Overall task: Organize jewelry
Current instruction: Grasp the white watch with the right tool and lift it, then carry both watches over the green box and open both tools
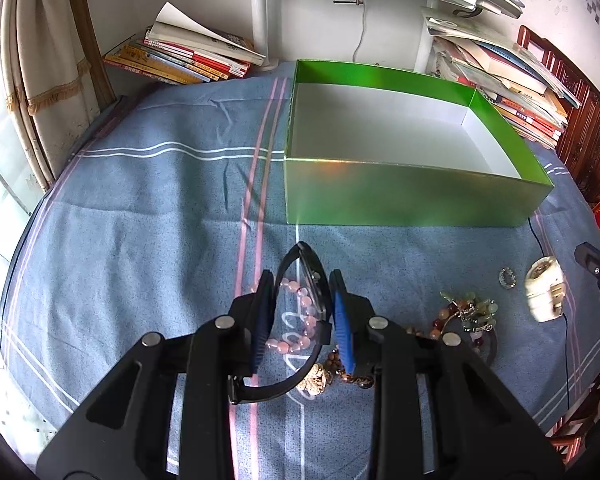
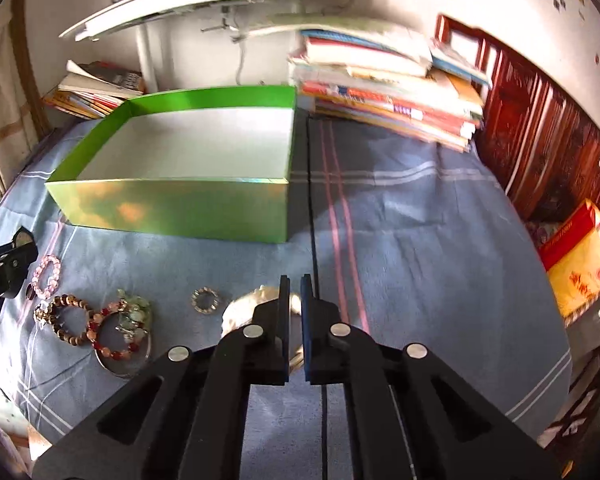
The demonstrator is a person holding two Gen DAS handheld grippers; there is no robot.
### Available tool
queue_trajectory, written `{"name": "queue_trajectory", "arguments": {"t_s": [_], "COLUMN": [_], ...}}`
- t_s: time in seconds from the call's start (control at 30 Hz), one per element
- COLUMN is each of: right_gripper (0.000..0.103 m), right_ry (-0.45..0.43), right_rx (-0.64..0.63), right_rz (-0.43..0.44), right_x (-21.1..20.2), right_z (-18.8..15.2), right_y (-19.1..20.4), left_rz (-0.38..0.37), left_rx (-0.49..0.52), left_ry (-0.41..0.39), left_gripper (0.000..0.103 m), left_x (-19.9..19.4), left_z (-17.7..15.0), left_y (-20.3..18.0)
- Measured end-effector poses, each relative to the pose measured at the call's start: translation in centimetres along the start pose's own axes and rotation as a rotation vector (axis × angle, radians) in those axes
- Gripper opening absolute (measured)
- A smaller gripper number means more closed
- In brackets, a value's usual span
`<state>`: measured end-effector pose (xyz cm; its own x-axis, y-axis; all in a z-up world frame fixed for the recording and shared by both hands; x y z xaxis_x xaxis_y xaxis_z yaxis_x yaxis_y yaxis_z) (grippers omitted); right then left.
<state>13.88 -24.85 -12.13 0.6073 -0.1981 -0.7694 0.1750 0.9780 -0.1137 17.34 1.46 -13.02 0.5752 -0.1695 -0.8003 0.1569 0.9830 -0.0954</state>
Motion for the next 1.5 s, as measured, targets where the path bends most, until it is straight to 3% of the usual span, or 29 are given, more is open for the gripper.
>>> {"name": "queue_trajectory", "arguments": {"t_s": [0.03,0.07,0.13,0.4,0.43,0.47,0.83,1.13,1.3,1.4,1.5], "right_gripper": [0.021,0.054,0.088,0.088,0.079,0.063,0.063,0.063,0.063,0.063,0.063], "right_ry": [0.026,0.046,0.041,0.022,0.030,0.040,0.001,-0.026,-0.120,-0.208,-0.239], "right_rx": [0.012,0.017,0.019,-0.144,-0.147,-0.151,-0.130,-0.120,-0.102,-0.080,-0.057], "right_rz": [0.015,0.029,0.071,-0.024,-0.017,0.003,0.017,0.086,0.096,0.080,0.075], "right_x": [0.4,0.7,0.8,3.3,3.5,3.7,2.1,0.5,-1.5,-2.4,-1.7], "right_z": [-0.4,-0.7,-1.1,-1.9,-2.1,-2.4,-1.1,0.5,4.7,8.7,11.9], "right_y": [-0.2,-0.3,0.1,2.1,2.3,2.5,2.6,3.8,3.7,3.6,4.0], "left_rz": [-0.002,-0.004,-0.004,-0.011,-0.011,-0.010,-0.018,-0.055,-0.059,-0.066,-0.058], "left_rx": [-0.001,-0.001,-0.001,0.005,0.006,0.007,0.023,0.032,0.069,0.125,0.151], "left_ry": [0.002,0.005,0.011,0.026,0.027,0.028,-0.006,-0.043,-0.089,-0.145,-0.176], "left_gripper": [0.028,0.029,0.029,0.030,0.030,0.029,0.029,0.029,0.029,0.029,0.030], "left_x": [0.1,0.2,0.4,1.0,1.0,1.0,-0.1,-1.9,-3.3,-4.3,-3.6], "left_z": [-0.1,-0.2,-0.3,-0.6,-0.6,-0.6,0.4,1.8,4.8,8.4,12.0], "left_y": [0.0,0.0,0.0,-0.3,-0.3,-0.3,-1.0,-1.8,-2.8,-4.3,-5.3]}}
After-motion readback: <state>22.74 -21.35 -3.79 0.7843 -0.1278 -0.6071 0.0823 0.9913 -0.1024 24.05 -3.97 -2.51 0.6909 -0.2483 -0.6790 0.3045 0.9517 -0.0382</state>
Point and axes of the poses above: each gripper's, at about its wrist camera, not at the fingertips, and x roughly the way its jaws point, y to its left, z to its top, the point moved 9 cm from there along x, roughly the way its jaws point, and after that the axes turned 7 degrees about -z, right-handed, at the moved point
